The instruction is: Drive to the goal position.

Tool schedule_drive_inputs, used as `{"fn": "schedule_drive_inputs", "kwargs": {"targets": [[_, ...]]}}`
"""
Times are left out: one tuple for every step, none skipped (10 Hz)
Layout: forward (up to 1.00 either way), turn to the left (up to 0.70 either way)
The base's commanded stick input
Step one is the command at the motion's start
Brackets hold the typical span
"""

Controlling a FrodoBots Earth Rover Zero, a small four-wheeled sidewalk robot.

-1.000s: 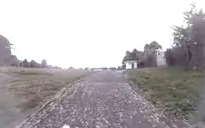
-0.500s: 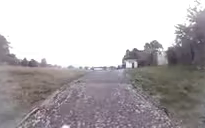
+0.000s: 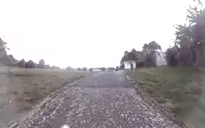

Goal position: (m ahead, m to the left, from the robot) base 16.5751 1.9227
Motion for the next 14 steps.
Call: {"fn": "schedule_drive_inputs", "kwargs": {"targets": [[0.85,0.00],[0.85,0.00],[0.85,0.00],[0.85,0.00],[0.85,0.00],[0.85,0.00],[0.85,0.00],[0.85,0.00],[0.85,0.00],[0.85,0.00],[0.85,0.00],[0.85,0.00],[0.85,0.00],[0.85,0.00]]}}
